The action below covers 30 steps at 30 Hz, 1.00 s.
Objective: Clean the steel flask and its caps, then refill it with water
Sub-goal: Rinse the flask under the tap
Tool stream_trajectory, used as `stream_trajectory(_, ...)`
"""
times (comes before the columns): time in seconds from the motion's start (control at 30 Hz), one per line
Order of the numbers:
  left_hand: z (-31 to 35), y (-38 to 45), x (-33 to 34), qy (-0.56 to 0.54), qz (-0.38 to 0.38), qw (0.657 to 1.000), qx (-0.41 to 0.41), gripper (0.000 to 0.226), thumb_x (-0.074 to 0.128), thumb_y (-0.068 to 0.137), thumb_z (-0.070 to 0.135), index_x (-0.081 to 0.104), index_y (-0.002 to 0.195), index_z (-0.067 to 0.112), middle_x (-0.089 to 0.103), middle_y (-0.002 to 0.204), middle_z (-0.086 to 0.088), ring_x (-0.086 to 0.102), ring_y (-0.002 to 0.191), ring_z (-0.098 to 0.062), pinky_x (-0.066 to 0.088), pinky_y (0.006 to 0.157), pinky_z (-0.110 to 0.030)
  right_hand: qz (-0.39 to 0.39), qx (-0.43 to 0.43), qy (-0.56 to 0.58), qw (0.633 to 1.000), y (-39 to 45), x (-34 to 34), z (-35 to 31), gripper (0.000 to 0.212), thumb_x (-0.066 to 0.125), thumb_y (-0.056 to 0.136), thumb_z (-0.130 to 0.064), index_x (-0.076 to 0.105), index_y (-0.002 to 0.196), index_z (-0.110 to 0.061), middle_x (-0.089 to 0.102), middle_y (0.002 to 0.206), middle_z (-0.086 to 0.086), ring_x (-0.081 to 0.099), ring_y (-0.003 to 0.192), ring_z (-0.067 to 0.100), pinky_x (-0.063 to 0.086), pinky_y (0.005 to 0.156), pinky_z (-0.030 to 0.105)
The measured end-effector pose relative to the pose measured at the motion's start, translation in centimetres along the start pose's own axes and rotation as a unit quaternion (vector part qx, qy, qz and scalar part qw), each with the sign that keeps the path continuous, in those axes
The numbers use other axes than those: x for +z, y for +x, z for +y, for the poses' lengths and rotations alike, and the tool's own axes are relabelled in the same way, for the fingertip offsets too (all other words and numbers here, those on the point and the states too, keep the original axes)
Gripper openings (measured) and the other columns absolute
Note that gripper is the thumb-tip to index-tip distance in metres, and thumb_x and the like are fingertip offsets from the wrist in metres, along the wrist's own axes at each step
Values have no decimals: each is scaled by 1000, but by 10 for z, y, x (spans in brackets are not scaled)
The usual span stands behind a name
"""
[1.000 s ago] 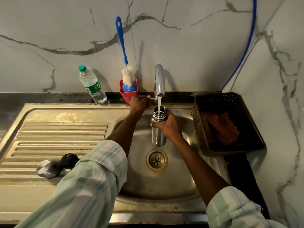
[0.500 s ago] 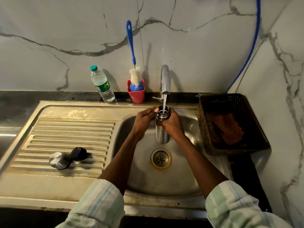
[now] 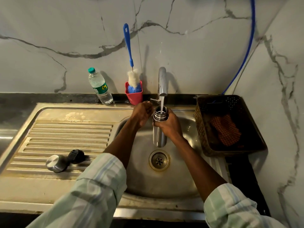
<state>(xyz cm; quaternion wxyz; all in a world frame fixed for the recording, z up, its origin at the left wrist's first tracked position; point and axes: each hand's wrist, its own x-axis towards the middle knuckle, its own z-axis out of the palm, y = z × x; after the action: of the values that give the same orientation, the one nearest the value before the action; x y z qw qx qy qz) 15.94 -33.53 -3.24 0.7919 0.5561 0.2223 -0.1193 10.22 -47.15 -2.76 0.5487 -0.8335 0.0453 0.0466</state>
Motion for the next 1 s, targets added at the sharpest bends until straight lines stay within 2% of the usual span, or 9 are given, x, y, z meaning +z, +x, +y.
stream_trajectory(0.17,11,13,7,38,-3,999,-4,33,36,99,3,58,122,-2,71,85,-8,69,81,-18,56,81,-30,-10,12,-2,1000,5,0,5,66,87,63,-16,57,122,-25,67,109,-6,64,98,16,50,87,33)
stream_trajectory(0.3,9,14,13,26,12,1000,8,39,34,103,13,52,133,-4,70,108,-16,69,93,-22,52,95,-36,-16,21,-1,1000,7,-3,7,66,86,64,-15,56,122,-26,64,104,-10,62,96,15,49,86,33)
stream_trajectory(0.4,12,8,23,39,-2,999,15,40,34,105,16,51,136,-3,69,103,-11,69,78,-14,54,80,-29,-17,22,-1,1000,9,-3,8,66,86,64,-15,56,122,-26,66,107,-7,63,98,16,50,87,35)
stream_trajectory(0.5,24,-5,42,120,-30,992,35,39,36,104,6,45,140,-7,63,122,-25,66,106,-31,56,77,-30,-15,26,2,1000,10,-2,10,68,87,63,-14,56,123,-27,67,113,-6,63,103,17,51,90,38)
stream_trajectory(0.57,29,-7,43,149,-44,987,46,39,37,103,1,43,140,-11,66,112,-22,67,99,-32,58,76,-27,-17,27,-8,999,10,-1,9,69,87,62,-15,57,122,-27,67,115,-4,63,106,19,51,90,38)
stream_trajectory(0.67,22,-2,27,129,-36,990,53,39,36,105,8,44,142,0,62,130,-10,61,120,-26,51,101,-31,11,3,-26,1000,5,-4,3,71,87,64,-20,55,127,-23,65,120,-3,60,107,13,49,89,32)
stream_trajectory(0.77,1,-1,6,119,30,990,66,30,43,102,9,61,126,9,66,121,-10,61,115,-25,48,101,-35,65,-46,-20,997,-8,-4,1,69,86,66,-24,55,127,-24,65,118,-6,58,103,6,44,84,22)
stream_trajectory(0.9,-30,-26,-13,184,-19,981,64,36,41,97,-2,70,110,14,72,112,-12,66,110,-30,54,88,-34,27,-14,-61,998,-17,-1,2,66,85,69,-24,55,128,-22,66,120,0,61,110,18,45,85,26)
stream_trajectory(1.0,-46,-49,-27,233,-34,970,68,40,46,96,-3,73,101,26,75,102,-3,68,94,-18,53,77,-24,87,-54,-39,994,-27,1,0,67,84,70,-25,55,130,-19,65,121,-1,60,109,13,46,89,26)
